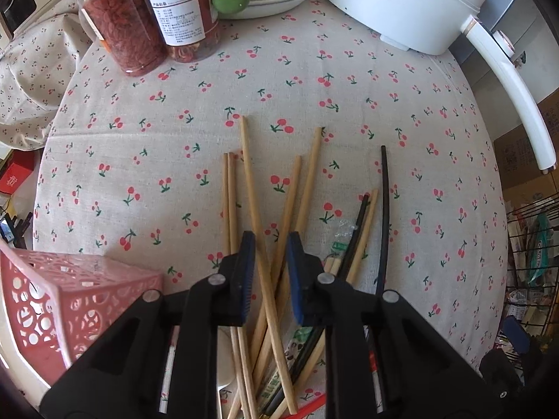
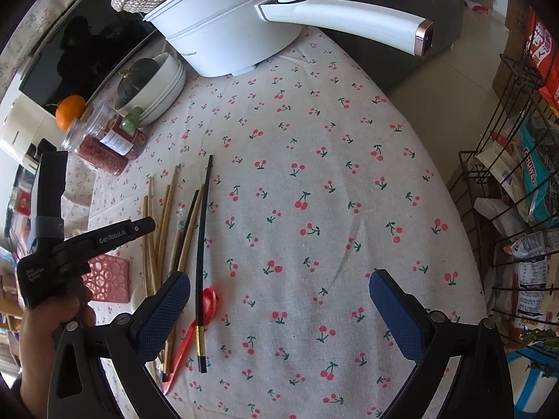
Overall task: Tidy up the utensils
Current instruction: 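Lower the left tool onto the chopstick bundle and close on one wooden chopstick, then lower the wooden chopstick into the pink basket while the right tool grasps a black chopstick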
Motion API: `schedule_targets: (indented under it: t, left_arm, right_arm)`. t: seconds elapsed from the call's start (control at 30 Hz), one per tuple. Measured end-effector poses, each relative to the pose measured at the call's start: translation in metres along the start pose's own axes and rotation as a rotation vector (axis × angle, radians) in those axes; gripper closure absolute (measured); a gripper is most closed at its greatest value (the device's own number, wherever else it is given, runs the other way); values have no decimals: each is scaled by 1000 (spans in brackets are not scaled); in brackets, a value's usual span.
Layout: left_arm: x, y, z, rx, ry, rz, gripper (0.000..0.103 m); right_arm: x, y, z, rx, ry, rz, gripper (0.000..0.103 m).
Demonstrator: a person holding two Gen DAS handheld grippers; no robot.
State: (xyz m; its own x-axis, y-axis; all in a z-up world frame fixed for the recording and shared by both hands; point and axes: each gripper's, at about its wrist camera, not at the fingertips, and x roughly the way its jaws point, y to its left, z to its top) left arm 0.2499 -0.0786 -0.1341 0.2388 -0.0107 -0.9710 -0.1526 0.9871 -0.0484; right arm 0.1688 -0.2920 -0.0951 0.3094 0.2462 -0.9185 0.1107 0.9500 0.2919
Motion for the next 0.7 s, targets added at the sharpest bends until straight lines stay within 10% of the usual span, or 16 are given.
schedule_targets:
  t: [0.53, 0.7]
  left_arm:
    - [-32, 21, -26, 64, -75, -172, 95]
    - [-83, 28, -55, 136, -198, -261, 95]
  right_arm:
    - [21, 15, 5, 29, 17, 5, 2]
    - [34, 25, 9, 53, 38, 58, 24]
